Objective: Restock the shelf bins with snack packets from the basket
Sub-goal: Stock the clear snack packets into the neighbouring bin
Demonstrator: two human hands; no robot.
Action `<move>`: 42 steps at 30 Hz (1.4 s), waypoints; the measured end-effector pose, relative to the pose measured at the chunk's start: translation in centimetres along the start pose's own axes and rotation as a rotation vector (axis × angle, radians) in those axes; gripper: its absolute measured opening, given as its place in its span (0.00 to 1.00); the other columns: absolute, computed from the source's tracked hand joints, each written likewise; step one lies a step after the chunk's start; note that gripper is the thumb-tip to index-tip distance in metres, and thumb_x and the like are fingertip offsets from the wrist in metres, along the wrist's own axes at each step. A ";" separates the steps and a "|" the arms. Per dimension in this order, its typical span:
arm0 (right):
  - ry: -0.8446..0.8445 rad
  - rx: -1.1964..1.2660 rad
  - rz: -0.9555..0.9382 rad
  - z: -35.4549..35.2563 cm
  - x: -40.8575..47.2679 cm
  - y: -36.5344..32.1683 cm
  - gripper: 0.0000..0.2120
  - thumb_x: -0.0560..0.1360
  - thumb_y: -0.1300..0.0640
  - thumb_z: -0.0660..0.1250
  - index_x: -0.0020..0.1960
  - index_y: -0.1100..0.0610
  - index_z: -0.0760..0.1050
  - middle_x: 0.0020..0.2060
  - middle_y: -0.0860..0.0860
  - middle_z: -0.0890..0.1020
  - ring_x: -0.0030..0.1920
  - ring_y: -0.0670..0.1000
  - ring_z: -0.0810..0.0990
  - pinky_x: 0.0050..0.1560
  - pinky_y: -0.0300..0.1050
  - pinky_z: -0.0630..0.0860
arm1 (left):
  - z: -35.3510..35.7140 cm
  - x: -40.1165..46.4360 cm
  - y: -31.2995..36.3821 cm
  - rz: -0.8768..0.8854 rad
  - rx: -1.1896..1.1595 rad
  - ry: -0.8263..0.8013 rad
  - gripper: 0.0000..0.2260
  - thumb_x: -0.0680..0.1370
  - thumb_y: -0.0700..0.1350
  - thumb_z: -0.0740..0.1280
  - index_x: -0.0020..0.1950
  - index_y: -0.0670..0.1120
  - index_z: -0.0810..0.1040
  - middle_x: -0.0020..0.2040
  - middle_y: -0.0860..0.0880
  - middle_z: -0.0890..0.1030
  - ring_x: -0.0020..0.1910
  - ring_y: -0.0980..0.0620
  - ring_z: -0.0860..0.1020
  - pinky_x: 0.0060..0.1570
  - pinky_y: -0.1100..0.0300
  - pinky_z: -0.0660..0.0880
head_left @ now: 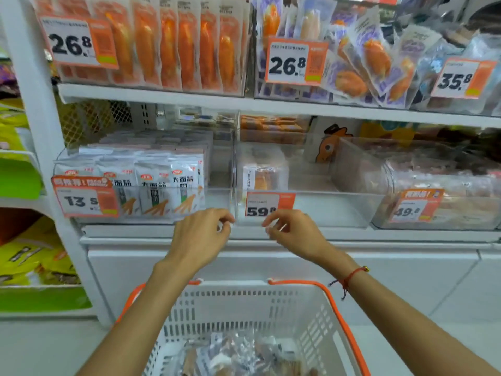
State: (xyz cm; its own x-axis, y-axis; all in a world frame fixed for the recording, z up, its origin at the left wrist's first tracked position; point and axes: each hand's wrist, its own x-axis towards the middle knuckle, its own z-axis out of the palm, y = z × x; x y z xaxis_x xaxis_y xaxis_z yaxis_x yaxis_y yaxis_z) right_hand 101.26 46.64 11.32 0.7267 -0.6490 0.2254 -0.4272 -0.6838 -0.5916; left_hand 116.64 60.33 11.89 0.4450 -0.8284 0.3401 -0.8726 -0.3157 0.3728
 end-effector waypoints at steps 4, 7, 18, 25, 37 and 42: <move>-0.250 0.043 0.112 5.4 -2.8 2.8 0.05 0.75 0.59 0.67 0.49 0.51 0.79 0.36 0.51 0.82 0.37 0.51 0.82 0.45 0.49 0.80 | 4.5 -4.6 -3.3 -0.184 -0.119 -0.142 0.09 0.80 0.49 0.61 0.56 0.58 0.78 0.50 0.55 0.81 0.45 0.53 0.78 0.43 0.62 0.73; -0.379 0.055 0.181 9.7 -5.0 5.0 0.07 0.77 0.60 0.65 0.53 0.55 0.79 0.38 0.53 0.82 0.37 0.50 0.81 0.45 0.46 0.80 | 8.8 -7.9 -6.5 -0.281 -0.162 -0.238 0.09 0.81 0.49 0.60 0.56 0.58 0.78 0.52 0.54 0.81 0.47 0.54 0.79 0.38 0.61 0.73; -0.671 -0.031 0.391 23.6 -12.3 11.0 0.19 0.77 0.55 0.63 0.67 0.54 0.69 0.62 0.52 0.74 0.61 0.54 0.74 0.62 0.47 0.72 | 22.2 -16.8 -14.3 -0.623 -0.176 -0.794 0.17 0.81 0.44 0.59 0.69 0.51 0.70 0.65 0.49 0.74 0.51 0.48 0.78 0.47 0.55 0.75; -0.712 -0.302 0.115 28.3 -14.4 12.1 0.43 0.74 0.48 0.69 0.77 0.51 0.44 0.77 0.51 0.45 0.76 0.55 0.50 0.72 0.54 0.61 | 24.6 -19.6 -13.3 -0.819 -0.348 -0.679 0.26 0.75 0.44 0.69 0.71 0.48 0.64 0.65 0.47 0.74 0.59 0.48 0.76 0.52 0.57 0.74; -0.481 0.361 0.649 25.5 -12.3 13.5 0.24 0.70 0.66 0.72 0.59 0.53 0.65 0.42 0.57 0.82 0.33 0.50 0.78 0.29 0.40 0.76 | 24.8 -19.0 -12.9 -0.853 -0.424 -0.574 0.16 0.81 0.40 0.58 0.69 0.46 0.69 0.65 0.48 0.75 0.60 0.50 0.75 0.56 0.57 0.71; -0.575 0.477 0.616 20.3 -10.9 15.9 0.07 0.68 0.69 0.74 0.43 0.60 0.82 0.37 0.53 0.81 0.38 0.48 0.80 0.39 0.35 0.78 | 25.2 -17.5 -11.7 -0.957 -0.592 -0.596 0.19 0.79 0.39 0.61 0.70 0.40 0.67 0.67 0.42 0.72 0.62 0.45 0.73 0.61 0.54 0.69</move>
State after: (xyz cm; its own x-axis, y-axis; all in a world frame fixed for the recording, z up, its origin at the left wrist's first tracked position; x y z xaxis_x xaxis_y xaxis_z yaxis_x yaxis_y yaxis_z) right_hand 97.41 49.60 -16.24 0.6551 -0.4991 -0.5672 -0.6497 0.0111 -0.7601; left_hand 114.00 66.86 -20.23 0.5512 -0.5126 -0.6583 0.0369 -0.7733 0.6330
